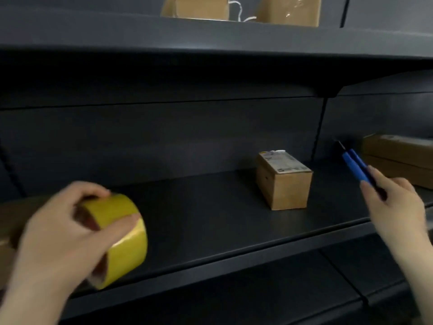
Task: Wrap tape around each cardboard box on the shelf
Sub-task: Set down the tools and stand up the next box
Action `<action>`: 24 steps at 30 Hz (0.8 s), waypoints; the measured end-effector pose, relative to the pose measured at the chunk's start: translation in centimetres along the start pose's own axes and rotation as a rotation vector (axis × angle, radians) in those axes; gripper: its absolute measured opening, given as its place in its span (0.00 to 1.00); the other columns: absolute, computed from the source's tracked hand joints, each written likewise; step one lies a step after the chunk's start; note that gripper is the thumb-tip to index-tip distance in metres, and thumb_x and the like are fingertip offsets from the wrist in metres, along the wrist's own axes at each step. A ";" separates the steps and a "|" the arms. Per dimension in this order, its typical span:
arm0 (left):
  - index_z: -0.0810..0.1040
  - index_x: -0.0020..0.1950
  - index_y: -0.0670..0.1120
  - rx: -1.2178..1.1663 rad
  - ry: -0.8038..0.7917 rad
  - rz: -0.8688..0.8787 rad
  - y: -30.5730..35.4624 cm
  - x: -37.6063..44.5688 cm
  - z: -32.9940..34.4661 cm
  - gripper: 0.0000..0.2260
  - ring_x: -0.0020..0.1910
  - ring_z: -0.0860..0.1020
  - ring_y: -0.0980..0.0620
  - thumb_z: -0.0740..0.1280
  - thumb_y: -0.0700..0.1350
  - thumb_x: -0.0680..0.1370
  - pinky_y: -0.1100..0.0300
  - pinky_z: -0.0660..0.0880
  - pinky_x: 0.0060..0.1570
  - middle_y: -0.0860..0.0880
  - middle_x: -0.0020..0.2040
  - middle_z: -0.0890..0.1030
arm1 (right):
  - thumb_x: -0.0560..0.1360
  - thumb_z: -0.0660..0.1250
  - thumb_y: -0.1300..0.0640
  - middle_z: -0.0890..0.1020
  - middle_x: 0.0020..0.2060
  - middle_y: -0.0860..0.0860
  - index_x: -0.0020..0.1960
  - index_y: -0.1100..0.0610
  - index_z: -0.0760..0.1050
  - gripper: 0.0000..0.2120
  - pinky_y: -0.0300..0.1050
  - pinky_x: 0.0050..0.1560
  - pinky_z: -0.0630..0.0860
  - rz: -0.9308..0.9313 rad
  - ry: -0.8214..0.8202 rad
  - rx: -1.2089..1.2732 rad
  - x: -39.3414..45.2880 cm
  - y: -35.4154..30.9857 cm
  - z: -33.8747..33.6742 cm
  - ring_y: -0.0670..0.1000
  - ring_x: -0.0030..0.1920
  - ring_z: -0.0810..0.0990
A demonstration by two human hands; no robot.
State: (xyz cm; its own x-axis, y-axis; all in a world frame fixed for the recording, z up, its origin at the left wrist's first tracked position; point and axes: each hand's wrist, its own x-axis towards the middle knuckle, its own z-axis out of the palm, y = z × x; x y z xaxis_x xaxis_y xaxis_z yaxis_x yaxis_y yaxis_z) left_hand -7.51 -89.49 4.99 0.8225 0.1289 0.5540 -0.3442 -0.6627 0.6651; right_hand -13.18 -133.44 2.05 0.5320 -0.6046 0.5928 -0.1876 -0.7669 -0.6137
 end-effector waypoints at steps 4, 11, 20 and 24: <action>0.74 0.39 0.57 0.204 -0.226 -0.024 4.4 0.9 6.1 0.20 0.38 0.75 0.51 0.70 0.64 0.53 0.54 0.74 0.39 0.58 0.37 0.76 | 0.77 0.62 0.55 0.71 0.46 0.58 0.68 0.58 0.70 0.20 0.48 0.43 0.68 0.049 -0.211 -0.235 3.3 3.4 2.1 0.60 0.41 0.73; 0.74 0.43 0.58 0.390 -0.373 -0.035 6.2 3.8 15.4 0.15 0.45 0.75 0.50 0.72 0.58 0.60 0.56 0.72 0.46 0.55 0.42 0.76 | 0.78 0.57 0.47 0.73 0.59 0.57 0.70 0.52 0.66 0.21 0.52 0.50 0.75 0.069 -0.416 -0.535 5.7 4.8 7.0 0.59 0.58 0.72; 0.79 0.47 0.57 0.482 -0.442 0.093 7.4 4.8 19.7 0.05 0.47 0.76 0.55 0.68 0.50 0.72 0.56 0.74 0.51 0.56 0.49 0.80 | 0.75 0.59 0.43 0.75 0.60 0.54 0.67 0.52 0.70 0.23 0.55 0.55 0.65 -0.155 -0.268 -0.512 6.3 5.7 7.5 0.59 0.60 0.69; 0.78 0.53 0.57 0.453 -0.416 0.171 8.4 3.9 20.5 0.08 0.51 0.76 0.58 0.67 0.50 0.74 0.63 0.71 0.43 0.57 0.54 0.79 | 0.74 0.63 0.48 0.78 0.55 0.56 0.62 0.55 0.74 0.20 0.56 0.54 0.64 -0.318 -0.198 -0.240 7.0 4.7 7.1 0.60 0.57 0.72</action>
State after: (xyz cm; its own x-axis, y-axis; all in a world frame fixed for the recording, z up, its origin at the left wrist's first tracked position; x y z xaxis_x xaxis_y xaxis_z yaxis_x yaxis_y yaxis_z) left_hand 2.04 -109.68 2.47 0.9112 -0.2434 0.3324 -0.3357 -0.9065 0.2563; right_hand -4.51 -139.78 -0.40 0.7377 -0.2954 0.6070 -0.1626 -0.9505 -0.2649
